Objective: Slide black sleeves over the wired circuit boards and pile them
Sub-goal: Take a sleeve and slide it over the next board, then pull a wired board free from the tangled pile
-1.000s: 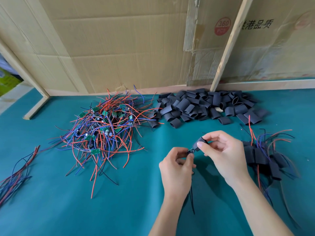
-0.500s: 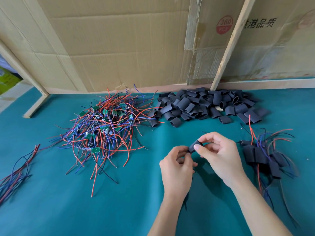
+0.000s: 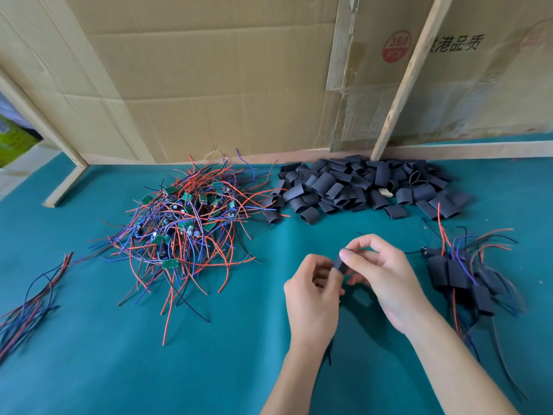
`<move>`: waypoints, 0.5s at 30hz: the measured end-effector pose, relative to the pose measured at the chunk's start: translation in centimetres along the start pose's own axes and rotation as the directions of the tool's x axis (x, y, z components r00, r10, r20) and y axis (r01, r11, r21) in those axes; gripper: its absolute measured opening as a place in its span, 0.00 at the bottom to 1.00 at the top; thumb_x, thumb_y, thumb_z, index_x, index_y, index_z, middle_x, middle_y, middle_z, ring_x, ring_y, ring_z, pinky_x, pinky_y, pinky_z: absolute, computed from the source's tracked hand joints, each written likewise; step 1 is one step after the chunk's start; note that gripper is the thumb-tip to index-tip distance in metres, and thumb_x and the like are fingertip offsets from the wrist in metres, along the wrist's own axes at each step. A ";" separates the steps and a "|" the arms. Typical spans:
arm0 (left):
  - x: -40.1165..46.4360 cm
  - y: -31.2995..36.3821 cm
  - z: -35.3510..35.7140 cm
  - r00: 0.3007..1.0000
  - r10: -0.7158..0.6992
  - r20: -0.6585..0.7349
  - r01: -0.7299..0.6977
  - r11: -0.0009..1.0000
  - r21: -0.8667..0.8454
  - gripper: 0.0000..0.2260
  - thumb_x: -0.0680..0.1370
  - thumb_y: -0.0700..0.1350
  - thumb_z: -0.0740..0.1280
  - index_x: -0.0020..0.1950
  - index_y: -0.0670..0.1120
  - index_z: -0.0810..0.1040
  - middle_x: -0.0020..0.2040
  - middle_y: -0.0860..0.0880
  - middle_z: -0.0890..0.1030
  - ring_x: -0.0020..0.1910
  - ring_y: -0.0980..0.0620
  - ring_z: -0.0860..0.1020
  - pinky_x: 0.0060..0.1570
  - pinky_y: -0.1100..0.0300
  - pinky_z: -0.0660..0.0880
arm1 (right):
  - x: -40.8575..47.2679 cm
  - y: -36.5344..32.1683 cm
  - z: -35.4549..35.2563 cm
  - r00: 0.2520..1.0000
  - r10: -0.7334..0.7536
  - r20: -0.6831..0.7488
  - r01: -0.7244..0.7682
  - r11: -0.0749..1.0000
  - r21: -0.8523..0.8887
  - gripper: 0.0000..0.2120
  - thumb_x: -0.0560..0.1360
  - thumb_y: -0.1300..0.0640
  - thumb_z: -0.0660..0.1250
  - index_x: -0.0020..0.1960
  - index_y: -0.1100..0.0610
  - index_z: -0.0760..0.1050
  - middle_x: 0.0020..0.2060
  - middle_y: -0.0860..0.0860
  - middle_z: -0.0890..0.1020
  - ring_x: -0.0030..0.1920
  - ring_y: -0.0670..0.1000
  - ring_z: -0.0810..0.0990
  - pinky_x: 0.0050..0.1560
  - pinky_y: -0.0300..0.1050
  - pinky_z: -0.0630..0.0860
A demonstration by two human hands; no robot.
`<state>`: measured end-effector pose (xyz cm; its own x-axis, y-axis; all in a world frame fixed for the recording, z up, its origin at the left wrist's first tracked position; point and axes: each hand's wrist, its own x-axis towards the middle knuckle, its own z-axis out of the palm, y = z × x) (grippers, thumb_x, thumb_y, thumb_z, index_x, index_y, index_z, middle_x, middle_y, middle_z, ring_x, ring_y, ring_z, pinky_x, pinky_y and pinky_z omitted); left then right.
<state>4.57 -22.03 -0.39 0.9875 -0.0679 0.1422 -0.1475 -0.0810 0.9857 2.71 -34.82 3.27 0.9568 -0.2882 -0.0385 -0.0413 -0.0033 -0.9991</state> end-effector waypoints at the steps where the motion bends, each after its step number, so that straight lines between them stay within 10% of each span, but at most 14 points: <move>1: -0.1 0.1 0.0 1.000 0.001 0.012 -0.001 1.000 -0.006 0.06 0.78 0.47 0.71 0.42 0.50 0.78 0.35 0.54 0.83 0.32 0.52 0.81 0.35 0.58 0.79 | -0.1 -0.3 -0.1 0.999 0.007 -0.040 -0.005 0.999 0.049 0.06 0.78 0.62 0.73 0.44 0.53 0.81 0.38 0.55 0.85 0.38 0.52 0.83 0.38 0.43 0.78; 6: -0.4 0.6 0.1 0.998 -0.048 0.034 0.051 0.995 -0.091 0.15 0.78 0.58 0.64 0.39 0.48 0.76 0.34 0.48 0.80 0.31 0.53 0.80 0.32 0.55 0.76 | -1.3 -3.2 -5.8 0.869 -0.175 -0.462 0.115 0.981 -0.154 0.02 0.75 0.53 0.75 0.45 0.49 0.84 0.39 0.53 0.86 0.34 0.47 0.84 0.29 0.38 0.78; 11: -0.2 0.4 0.1 0.998 -0.060 0.031 0.063 0.993 -0.098 0.09 0.77 0.51 0.64 0.38 0.51 0.76 0.33 0.50 0.80 0.30 0.55 0.79 0.31 0.62 0.74 | -1.6 -7.5 -10.4 0.850 -0.367 -0.378 -0.129 0.552 -0.824 0.11 0.68 0.37 0.69 0.47 0.40 0.75 0.44 0.50 0.80 0.44 0.60 0.82 0.49 0.59 0.81; 15: -0.2 0.6 0.3 0.999 -0.040 0.003 0.040 0.994 -0.102 0.05 0.74 0.45 0.63 0.39 0.52 0.77 0.32 0.49 0.80 0.30 0.49 0.79 0.30 0.60 0.74 | 0.6 -10.1 -2.5 0.917 -0.380 -0.126 0.157 0.632 -0.759 0.07 0.68 0.43 0.69 0.45 0.41 0.81 0.40 0.38 0.84 0.40 0.40 0.82 0.44 0.41 0.74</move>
<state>4.26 -22.33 0.17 0.9924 -0.0674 0.1029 -0.1019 0.0181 0.9946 3.01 -37.32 13.40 0.8564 -0.3834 0.3458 -0.0938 -0.7742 -0.6260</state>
